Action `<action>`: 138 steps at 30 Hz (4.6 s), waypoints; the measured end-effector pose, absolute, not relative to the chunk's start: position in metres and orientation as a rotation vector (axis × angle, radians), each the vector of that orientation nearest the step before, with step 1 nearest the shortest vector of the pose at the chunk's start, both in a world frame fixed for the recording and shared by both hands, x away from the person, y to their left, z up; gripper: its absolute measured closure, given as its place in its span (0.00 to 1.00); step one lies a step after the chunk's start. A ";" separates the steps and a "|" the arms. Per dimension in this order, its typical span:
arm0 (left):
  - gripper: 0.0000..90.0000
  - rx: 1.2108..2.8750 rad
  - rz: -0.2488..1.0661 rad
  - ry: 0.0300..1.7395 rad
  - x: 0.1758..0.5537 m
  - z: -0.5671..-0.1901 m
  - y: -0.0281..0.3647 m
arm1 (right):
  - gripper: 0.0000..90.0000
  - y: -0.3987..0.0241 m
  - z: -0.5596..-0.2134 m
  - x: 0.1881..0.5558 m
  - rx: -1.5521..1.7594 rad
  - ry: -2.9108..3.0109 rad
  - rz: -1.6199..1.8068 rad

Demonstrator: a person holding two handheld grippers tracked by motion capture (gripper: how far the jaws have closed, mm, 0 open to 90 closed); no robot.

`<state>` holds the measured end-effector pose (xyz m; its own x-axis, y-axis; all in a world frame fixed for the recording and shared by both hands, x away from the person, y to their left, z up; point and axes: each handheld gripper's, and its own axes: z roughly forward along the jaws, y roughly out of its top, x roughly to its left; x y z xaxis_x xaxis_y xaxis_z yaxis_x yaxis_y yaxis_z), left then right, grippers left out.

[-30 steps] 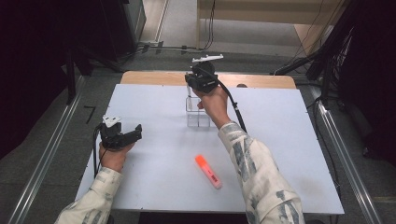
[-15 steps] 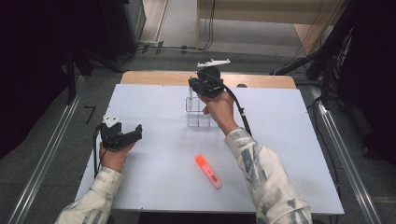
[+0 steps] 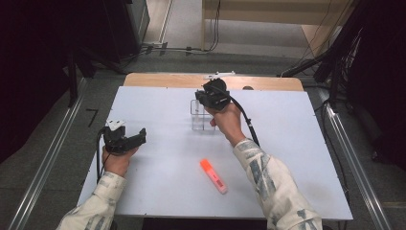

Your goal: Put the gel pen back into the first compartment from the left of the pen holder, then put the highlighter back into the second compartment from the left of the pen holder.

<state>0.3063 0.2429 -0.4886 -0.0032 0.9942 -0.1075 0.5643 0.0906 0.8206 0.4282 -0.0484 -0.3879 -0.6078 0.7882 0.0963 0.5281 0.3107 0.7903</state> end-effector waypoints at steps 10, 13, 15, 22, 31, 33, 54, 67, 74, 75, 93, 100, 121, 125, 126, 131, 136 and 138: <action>0.14 1.560 0.762 1.656 0.306 -0.489 0.243 | 0.86 -0.049 -0.394 0.429 1.190 2.275 1.185; 0.14 1.560 0.762 1.655 0.306 -0.489 0.243 | 0.82 -0.050 -0.394 0.429 1.181 2.278 1.184; 0.14 1.559 0.762 1.655 0.306 -0.489 0.243 | 0.80 -0.050 -0.395 0.429 1.186 2.279 1.185; 0.14 1.566 0.764 1.656 0.307 -0.489 0.243 | 0.68 -0.055 -0.395 0.427 1.170 2.281 1.221; 0.14 1.564 0.763 1.657 0.307 -0.489 0.243 | 0.52 -0.065 -0.396 0.419 1.145 2.287 1.248; 0.14 1.566 0.762 1.656 0.307 -0.489 0.242 | 0.49 -0.067 -0.397 0.416 1.145 2.286 1.245; 0.14 1.568 0.766 1.657 0.307 -0.489 0.242 | 0.19 -0.084 -0.413 0.380 1.108 2.339 1.224; 0.14 1.567 0.765 1.659 0.307 -0.489 0.242 | 0.18 -0.086 -0.432 0.355 1.092 2.365 1.227; 0.14 1.567 0.764 1.660 0.307 -0.489 0.242 | 0.19 -0.092 -0.447 0.339 1.093 2.381 1.226; 0.14 1.567 0.764 1.661 0.307 -0.489 0.242 | 0.19 -0.093 -0.449 0.337 1.094 2.384 1.224; 0.14 1.571 0.774 1.668 0.307 -0.490 0.242 | 0.19 -0.113 -0.473 0.309 1.111 2.401 1.189; 0.14 1.573 0.772 1.668 0.307 -0.490 0.241 | 0.19 -0.118 -0.478 0.304 1.111 2.410 1.176; 0.14 1.567 0.773 1.660 0.306 -0.489 0.241 | 0.20 -0.119 -0.492 0.281 1.080 2.443 1.154; 0.14 1.562 0.772 1.662 0.306 -0.489 0.242 | 0.21 -0.115 -0.497 0.279 1.068 2.452 1.133; 0.14 1.566 0.772 1.662 0.306 -0.489 0.242 | 0.22 -0.114 -0.498 0.278 1.060 2.453 1.124; 0.14 1.567 0.774 1.662 0.306 -0.489 0.242 | 0.27 -0.107 -0.499 0.278 1.049 2.447 1.119; 0.14 1.566 0.774 1.663 0.306 -0.489 0.242 | 0.34 -0.101 -0.502 0.276 1.032 2.463 1.092; 0.14 1.567 0.773 1.664 0.306 -0.489 0.242 | 0.34 -0.100 -0.503 0.277 1.023 2.468 1.079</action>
